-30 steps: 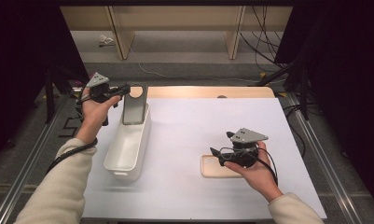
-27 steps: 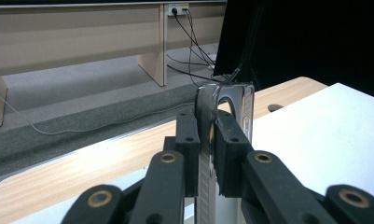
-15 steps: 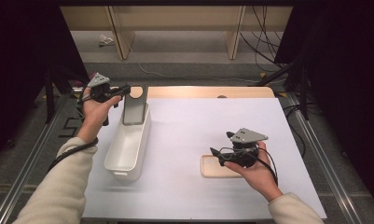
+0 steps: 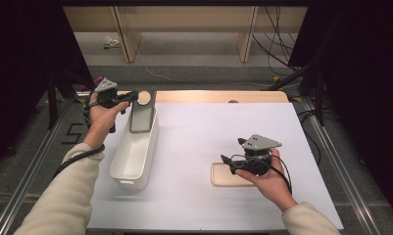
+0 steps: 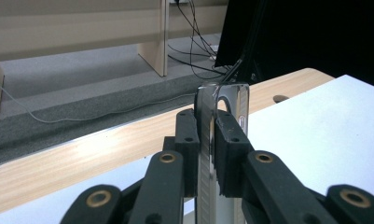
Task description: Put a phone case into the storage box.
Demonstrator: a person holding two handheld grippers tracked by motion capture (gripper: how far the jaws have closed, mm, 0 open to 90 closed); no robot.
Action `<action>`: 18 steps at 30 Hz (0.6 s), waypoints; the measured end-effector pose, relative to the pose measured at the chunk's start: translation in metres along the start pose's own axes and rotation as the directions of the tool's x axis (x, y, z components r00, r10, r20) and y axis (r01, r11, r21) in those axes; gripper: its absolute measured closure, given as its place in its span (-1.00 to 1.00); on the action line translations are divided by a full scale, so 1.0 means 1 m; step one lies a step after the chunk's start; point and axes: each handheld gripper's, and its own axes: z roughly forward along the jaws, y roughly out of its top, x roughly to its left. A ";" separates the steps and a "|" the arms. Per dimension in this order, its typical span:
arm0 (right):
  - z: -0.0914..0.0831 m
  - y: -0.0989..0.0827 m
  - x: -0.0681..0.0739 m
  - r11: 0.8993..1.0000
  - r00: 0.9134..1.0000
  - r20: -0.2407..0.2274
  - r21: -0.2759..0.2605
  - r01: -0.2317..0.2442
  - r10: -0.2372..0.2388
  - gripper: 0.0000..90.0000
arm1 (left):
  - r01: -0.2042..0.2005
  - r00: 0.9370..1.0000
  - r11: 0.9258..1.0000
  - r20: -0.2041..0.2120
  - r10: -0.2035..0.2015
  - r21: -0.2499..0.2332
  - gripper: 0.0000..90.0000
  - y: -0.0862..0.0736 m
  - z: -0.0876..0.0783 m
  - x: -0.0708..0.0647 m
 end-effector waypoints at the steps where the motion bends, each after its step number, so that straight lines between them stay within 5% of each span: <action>1: 0.000 0.000 0.000 1.000 1.000 0.000 0.000 0.000 0.000 -0.61 | 0.000 1.000 1.000 -0.003 0.000 0.003 0.80 -0.001 0.001 0.000; 18: 0.000 0.000 0.000 1.000 1.000 -0.001 0.005 0.003 -0.003 -0.61 | -0.009 0.998 0.998 -0.060 0.012 0.063 0.70 -0.007 0.008 0.004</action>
